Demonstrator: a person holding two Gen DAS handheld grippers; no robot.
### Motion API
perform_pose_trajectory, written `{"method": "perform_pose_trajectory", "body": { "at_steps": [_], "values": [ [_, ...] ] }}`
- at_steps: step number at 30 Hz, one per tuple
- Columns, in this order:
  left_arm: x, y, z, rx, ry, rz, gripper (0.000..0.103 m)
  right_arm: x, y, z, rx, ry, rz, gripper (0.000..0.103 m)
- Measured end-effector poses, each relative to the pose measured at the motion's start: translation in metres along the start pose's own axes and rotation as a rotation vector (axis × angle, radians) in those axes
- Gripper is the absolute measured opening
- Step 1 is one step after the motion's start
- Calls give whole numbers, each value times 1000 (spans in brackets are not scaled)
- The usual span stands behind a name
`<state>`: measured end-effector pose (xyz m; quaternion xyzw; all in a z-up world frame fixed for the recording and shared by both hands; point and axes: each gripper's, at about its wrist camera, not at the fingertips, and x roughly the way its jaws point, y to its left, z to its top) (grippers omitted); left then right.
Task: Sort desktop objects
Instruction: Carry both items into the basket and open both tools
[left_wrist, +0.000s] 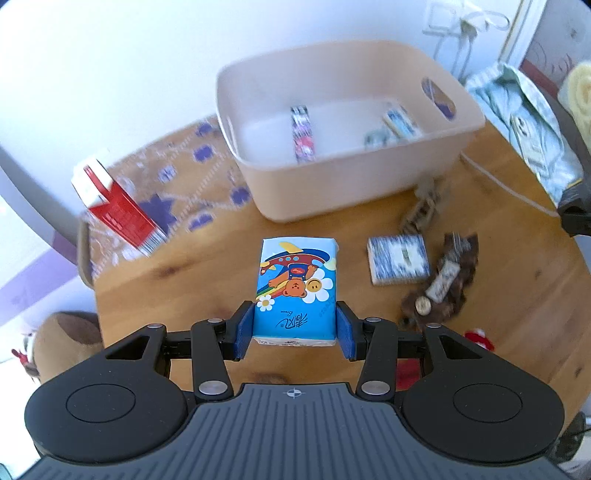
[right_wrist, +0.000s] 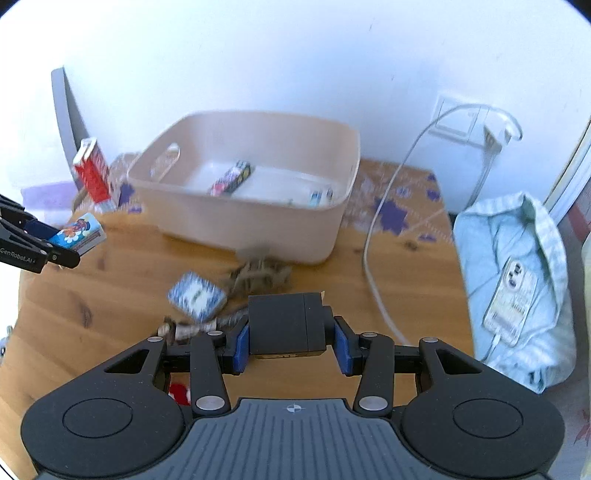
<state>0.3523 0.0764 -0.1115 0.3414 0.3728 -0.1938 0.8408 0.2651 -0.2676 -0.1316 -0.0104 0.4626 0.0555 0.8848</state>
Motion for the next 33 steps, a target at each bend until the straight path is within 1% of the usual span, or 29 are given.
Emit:
{"method": "perform_pose_trajectory", "body": {
  "at_steps": [8, 14, 17, 18, 21, 23, 25, 27, 29, 33],
  "values": [
    [-19, 13, 36, -10, -68, 14, 47, -14, -15, 34, 18, -76, -4, 42],
    [-26, 14, 67, -6, -117, 20, 47, -16, -19, 62, -17, -113, -9, 42],
    [-24, 13, 82, -20, -134, 15, 47, -13, -22, 78, -22, -134, -11, 42],
    [-22, 13, 87, -25, -138, 16, 47, -11, -22, 83, -20, -141, -12, 42],
    [-13, 9, 102, -23, -160, 61, 47, 0, -22, 98, -3, -155, -14, 42],
    [-5, 9, 111, -42, -153, 54, 47, 7, -24, 108, 12, -161, -11, 42],
    [4, 6, 120, -32, -150, 39, 47, 15, -26, 119, 28, -166, -8, 42],
    [14, 2, 128, -5, -151, 56, 47, 23, -29, 128, 38, -170, 0, 42],
    [25, 0, 135, -2, -137, 57, 47, 32, -31, 136, 40, -168, -3, 42],
    [50, -6, 147, 8, -107, 49, 47, 57, -36, 149, 66, -137, 10, 42]
  ]
}}
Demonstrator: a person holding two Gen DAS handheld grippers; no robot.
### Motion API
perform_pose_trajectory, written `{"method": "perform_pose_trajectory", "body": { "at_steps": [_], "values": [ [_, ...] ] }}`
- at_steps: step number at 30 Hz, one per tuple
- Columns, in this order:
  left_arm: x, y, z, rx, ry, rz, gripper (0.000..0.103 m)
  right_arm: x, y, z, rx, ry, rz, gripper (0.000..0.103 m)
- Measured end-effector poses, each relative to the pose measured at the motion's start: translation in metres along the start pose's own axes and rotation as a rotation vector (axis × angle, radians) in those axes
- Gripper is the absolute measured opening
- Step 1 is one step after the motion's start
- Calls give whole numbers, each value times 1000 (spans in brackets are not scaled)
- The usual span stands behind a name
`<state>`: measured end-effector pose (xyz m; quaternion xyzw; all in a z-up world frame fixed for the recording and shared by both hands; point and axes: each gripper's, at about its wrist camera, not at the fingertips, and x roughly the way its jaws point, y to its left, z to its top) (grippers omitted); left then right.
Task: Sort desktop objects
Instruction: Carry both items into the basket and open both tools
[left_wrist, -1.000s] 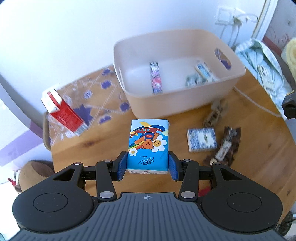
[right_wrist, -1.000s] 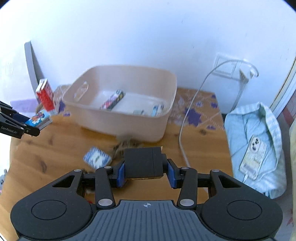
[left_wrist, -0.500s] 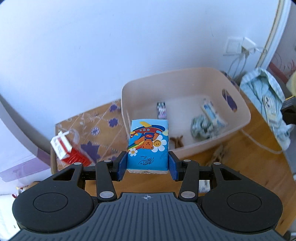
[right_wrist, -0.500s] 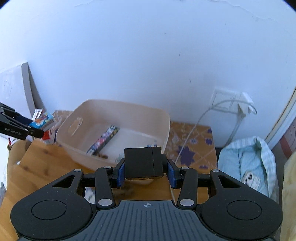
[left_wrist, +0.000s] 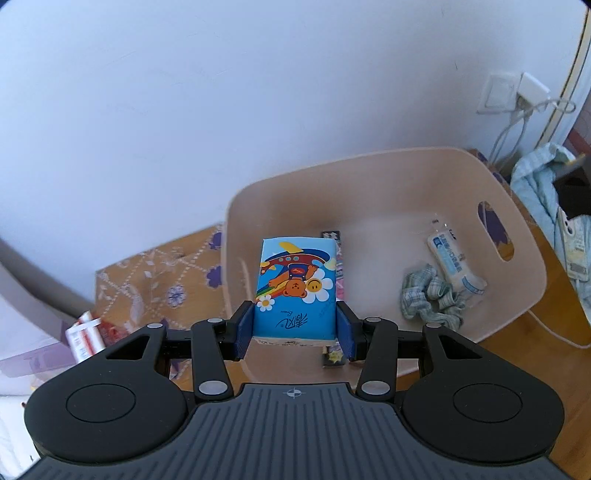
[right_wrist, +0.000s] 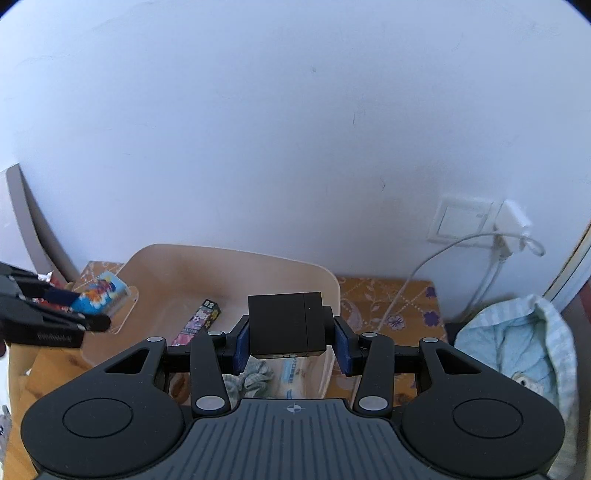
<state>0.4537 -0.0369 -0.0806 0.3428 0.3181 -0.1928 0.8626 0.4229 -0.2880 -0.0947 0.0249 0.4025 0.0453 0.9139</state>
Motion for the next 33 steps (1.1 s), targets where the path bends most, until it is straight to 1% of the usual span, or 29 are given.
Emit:
{"method": "perform_pose_trajectory", "body": {
  "at_steps": [3, 6, 11, 15, 18, 20, 25, 27, 29, 31, 33],
  "values": [
    [17, -7, 4, 9, 25, 2, 47, 23, -3, 3, 32, 48, 26, 42],
    [35, -11, 7, 9, 54, 7, 47, 44, 1, -1, 6, 88, 12, 42],
    [68, -17, 10, -5, 125, 8, 47, 82, 5, -9, -7, 156, -15, 42],
    [86, -26, 7, 23, 161, 5, 47, 104, 9, -18, -22, 201, -32, 42],
    [96, -31, 4, 31, 185, 11, 47, 116, 14, -24, -44, 232, -39, 42],
    [99, -33, 2, 26, 195, 6, 47, 120, 17, -28, -65, 237, -38, 48],
    [106, -36, -3, 32, 224, -11, 47, 124, 29, -34, -121, 245, -50, 51],
    [107, -35, -5, 14, 228, -15, 49, 129, 28, -33, -114, 240, -50, 58],
    [103, -33, -5, -2, 217, -19, 54, 127, 28, -32, -108, 228, -43, 66],
    [94, -29, -5, -34, 190, -28, 65, 121, 28, -31, -104, 207, -35, 77],
    [84, -24, -4, -71, 158, -37, 68, 113, 28, -30, -90, 178, -35, 84]
  ]
}}
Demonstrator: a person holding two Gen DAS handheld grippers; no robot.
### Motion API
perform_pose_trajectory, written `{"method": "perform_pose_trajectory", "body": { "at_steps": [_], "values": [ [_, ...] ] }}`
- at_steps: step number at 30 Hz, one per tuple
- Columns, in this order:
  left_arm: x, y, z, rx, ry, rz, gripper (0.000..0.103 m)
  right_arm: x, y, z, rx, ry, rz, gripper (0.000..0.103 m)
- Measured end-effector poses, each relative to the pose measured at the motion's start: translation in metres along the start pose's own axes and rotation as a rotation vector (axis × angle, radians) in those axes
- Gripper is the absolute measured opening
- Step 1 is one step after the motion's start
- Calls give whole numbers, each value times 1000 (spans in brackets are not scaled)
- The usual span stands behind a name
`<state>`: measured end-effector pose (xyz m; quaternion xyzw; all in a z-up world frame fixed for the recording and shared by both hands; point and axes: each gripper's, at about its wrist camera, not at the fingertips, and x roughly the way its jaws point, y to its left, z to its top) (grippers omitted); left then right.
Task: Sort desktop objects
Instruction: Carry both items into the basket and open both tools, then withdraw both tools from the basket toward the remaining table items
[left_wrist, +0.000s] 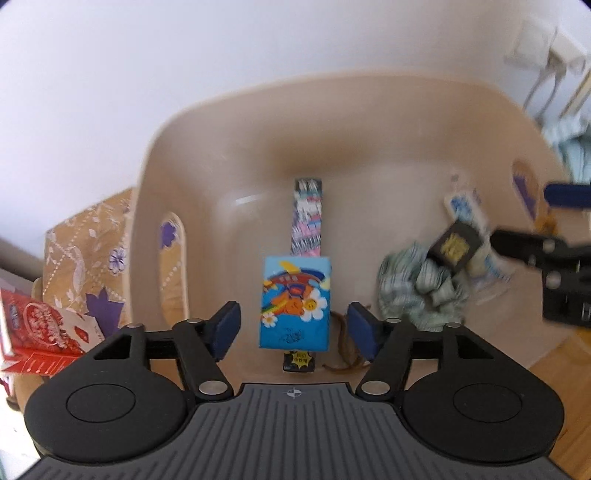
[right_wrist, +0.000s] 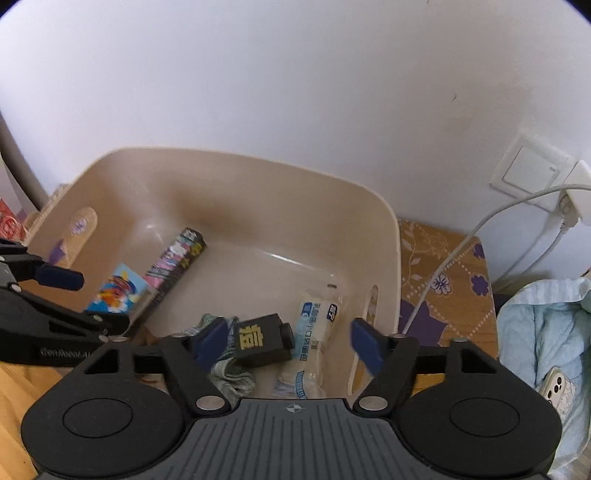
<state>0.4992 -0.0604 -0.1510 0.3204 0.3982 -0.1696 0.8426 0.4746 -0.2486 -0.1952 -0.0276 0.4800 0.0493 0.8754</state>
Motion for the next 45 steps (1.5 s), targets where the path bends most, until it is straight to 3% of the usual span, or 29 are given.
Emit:
{"method": "perform_pose_trajectory", "body": {
  "at_steps": [7, 16, 32, 40, 45],
  "values": [
    [-39, 8, -11, -32, -66, -34, 71, -46, -3, -11, 8, -98, 34, 103],
    [-84, 10, -59, -93, -84, -78, 72, -90, -8, -50, 32, -133, 66, 103],
    [-86, -47, -186, 198, 65, -225, 73, -104, 14, -160, 79, 27, 57, 103],
    [-69, -82, -210, 384, 102, -322, 73, -104, 15, -207, 186, 93, 43, 103],
    [-56, -97, -211, 442, 116, -377, 73, -106, 10, -231, 271, 128, 37, 103]
  ]
}}
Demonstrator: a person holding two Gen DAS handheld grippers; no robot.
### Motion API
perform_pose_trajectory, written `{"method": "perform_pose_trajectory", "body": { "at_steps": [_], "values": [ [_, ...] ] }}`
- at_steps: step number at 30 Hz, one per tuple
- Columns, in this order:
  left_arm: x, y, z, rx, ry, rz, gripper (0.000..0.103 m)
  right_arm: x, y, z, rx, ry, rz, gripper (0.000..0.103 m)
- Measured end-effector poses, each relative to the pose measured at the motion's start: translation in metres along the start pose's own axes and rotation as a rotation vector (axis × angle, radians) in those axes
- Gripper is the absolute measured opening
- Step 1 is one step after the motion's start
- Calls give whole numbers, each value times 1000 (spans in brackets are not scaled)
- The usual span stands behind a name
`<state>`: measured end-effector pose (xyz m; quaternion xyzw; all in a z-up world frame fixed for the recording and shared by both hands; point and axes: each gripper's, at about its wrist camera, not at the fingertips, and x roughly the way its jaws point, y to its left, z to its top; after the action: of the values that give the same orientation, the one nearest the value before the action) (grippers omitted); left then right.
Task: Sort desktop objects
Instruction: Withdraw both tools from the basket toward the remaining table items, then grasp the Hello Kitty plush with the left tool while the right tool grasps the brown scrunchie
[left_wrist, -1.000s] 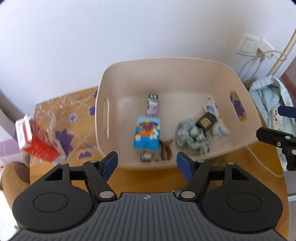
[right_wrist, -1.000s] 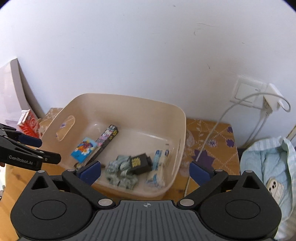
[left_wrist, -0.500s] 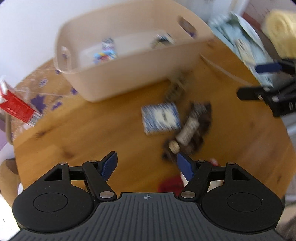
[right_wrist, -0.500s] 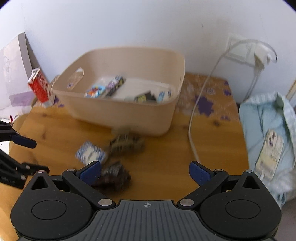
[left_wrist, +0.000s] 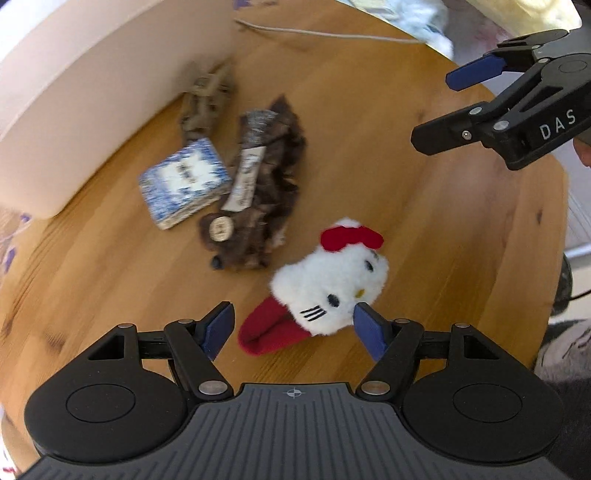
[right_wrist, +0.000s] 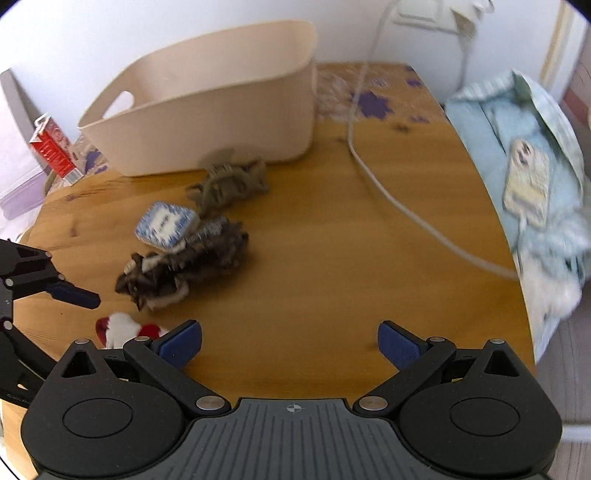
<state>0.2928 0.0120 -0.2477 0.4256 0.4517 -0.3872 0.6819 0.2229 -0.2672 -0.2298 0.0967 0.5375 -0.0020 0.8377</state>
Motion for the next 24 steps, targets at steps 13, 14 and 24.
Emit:
{"method": "perform_pose_trajectory", "body": {
  "at_steps": [13, 14, 24],
  "values": [
    [26, -7, 10, -70, -7, -52, 64, 2, -13, -17, 64, 13, -24, 103],
    [26, -6, 9, -80, -7, -57, 63, 3, -12, -15, 70, 10, -18, 103],
    [22, 12, -5, -131, -10, -73, 63, 42, -8, 28, 418, 77, 183, 103]
  ]
}}
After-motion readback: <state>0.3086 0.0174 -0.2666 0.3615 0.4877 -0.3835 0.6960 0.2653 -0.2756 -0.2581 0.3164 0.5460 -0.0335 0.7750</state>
